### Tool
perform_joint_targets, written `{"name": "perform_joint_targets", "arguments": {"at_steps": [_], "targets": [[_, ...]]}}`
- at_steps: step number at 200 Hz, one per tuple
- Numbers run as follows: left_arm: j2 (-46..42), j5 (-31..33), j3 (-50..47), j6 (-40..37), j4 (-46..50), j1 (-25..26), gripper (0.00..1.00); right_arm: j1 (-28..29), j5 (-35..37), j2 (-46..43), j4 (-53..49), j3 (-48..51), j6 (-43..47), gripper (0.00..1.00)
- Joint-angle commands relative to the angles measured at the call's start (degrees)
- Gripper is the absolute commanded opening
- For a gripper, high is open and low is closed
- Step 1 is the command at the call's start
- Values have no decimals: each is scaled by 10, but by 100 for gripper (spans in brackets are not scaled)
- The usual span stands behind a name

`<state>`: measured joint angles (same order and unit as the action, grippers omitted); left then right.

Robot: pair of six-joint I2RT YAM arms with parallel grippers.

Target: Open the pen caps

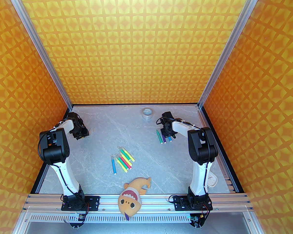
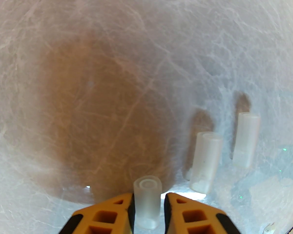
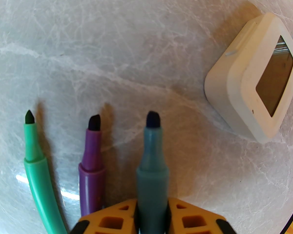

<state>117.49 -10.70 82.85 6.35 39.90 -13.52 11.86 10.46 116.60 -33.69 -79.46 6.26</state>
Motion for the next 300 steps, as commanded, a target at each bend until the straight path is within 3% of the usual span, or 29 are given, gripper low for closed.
{"name": "perform_joint_targets", "arguments": {"at_steps": [1,79,131,143,171,206,300], "targets": [[-18,-23,-1,3,-1,-3,27,-2,-18,-10,-16,-6,-10,27],[-88,-57,-34,27,-22,-2,32,-2,-25,-82,-35,13,-20,31],[-174,-108,-100,21,-72,19,41,11,-122,-167,-28,46,-34,34],[-206,-109,-126,24,-93,34,42,26,-135,-181,-28,51,-39,35],[-297,-114,-205,28,-159,77,58,70,-157,-208,-33,60,-44,37],[-398,-152,-308,37,-258,109,69,128,-193,-211,-56,54,-46,40],[-503,-186,-444,44,-365,155,74,257,-279,-114,-91,-7,-46,42]]}}
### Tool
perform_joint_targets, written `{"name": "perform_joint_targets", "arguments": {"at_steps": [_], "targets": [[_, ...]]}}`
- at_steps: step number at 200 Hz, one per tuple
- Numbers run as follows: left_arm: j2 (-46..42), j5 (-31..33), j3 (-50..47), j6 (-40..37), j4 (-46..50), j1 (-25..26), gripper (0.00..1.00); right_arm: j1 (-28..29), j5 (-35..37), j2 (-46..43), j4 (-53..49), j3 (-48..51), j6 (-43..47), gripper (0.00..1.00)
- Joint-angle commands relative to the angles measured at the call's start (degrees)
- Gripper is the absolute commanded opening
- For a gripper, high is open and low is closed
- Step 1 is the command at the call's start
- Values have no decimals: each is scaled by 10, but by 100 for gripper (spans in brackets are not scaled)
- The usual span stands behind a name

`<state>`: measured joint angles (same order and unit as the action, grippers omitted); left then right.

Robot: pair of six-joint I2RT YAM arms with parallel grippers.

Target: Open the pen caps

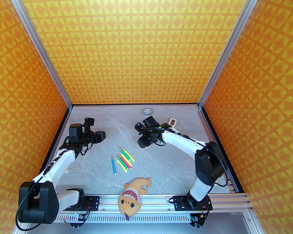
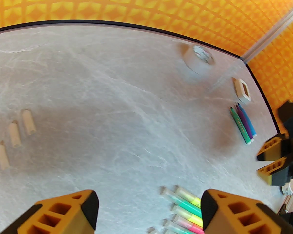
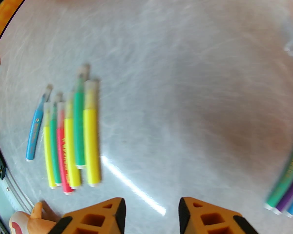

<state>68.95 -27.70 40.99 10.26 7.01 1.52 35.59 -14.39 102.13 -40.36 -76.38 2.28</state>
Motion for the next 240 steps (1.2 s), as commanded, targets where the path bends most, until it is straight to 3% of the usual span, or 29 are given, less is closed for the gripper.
{"name": "perform_joint_targets", "arguments": {"at_steps": [1,51,135,240], "targets": [[-18,-15,-27,5,-37,5,74,20,-31,32,-26,-40,-5,42],[-36,-15,-56,2,-48,9,74,60,-27,108,-61,-104,-12,42],[-50,-16,-70,-5,-62,10,75,103,15,163,-85,-130,-42,42],[-68,-15,-74,-8,-57,10,75,113,51,205,-97,-155,-51,39]]}}
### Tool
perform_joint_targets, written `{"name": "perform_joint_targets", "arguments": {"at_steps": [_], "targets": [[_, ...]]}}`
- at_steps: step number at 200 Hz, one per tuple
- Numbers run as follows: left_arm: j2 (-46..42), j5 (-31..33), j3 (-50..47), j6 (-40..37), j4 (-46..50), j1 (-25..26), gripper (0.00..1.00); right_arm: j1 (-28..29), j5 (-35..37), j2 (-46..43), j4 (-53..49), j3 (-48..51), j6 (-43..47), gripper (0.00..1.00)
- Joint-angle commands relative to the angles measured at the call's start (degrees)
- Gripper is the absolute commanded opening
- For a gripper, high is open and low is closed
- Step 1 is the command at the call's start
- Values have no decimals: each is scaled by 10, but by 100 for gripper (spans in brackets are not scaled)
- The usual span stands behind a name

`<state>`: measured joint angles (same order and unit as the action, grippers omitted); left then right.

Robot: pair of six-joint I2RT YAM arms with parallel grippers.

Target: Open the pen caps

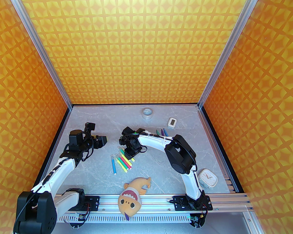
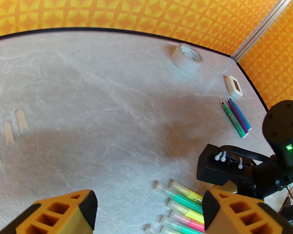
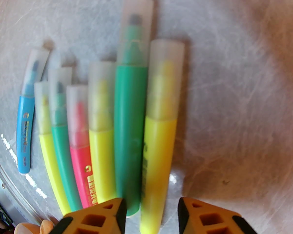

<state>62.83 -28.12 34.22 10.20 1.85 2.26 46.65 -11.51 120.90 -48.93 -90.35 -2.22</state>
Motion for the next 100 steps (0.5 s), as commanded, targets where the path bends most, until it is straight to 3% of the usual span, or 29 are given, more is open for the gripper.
{"name": "perform_joint_targets", "arguments": {"at_steps": [1,100], "targets": [[-6,-11,-7,-7,-5,3,75,3,22,18,-11,-16,-6,39],[1,-11,-4,-8,-4,3,75,3,31,22,-21,-32,3,35]]}}
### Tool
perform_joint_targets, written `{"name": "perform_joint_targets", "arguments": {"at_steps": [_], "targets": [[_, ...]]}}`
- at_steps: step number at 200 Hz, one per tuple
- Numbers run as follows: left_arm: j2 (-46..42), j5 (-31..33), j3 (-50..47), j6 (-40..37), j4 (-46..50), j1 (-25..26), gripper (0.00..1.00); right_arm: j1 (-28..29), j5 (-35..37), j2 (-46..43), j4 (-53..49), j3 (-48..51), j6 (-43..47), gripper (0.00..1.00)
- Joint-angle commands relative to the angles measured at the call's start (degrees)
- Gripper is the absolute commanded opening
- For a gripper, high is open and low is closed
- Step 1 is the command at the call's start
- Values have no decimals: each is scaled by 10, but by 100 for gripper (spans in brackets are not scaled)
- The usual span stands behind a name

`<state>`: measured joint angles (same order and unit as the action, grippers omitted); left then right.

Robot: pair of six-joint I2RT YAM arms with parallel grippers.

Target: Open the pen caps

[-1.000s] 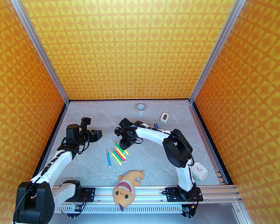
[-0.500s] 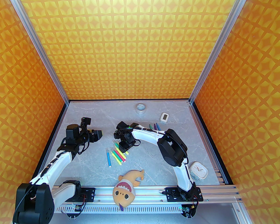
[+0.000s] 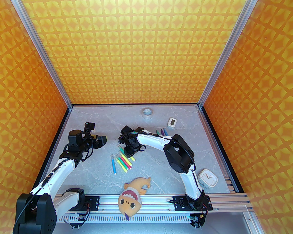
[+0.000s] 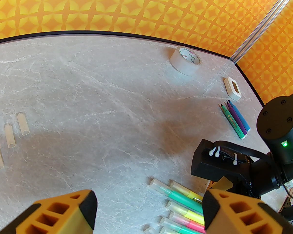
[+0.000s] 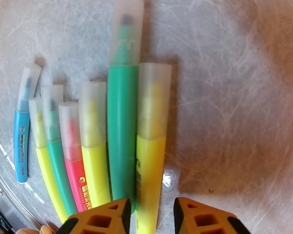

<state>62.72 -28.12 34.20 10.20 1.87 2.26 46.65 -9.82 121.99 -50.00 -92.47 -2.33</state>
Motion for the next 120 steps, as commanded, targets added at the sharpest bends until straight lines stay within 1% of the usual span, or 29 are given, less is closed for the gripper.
{"name": "perform_joint_targets", "arguments": {"at_steps": [1,79,120], "targets": [[2,-11,-4,-8,-5,3,75,3,15,11,-10,-11,4,35],[2,-11,-3,-8,-3,3,75,3,18,34,-29,-27,10,35],[2,-11,-3,-8,-1,3,75,3,45,50,-51,-44,10,35]]}}
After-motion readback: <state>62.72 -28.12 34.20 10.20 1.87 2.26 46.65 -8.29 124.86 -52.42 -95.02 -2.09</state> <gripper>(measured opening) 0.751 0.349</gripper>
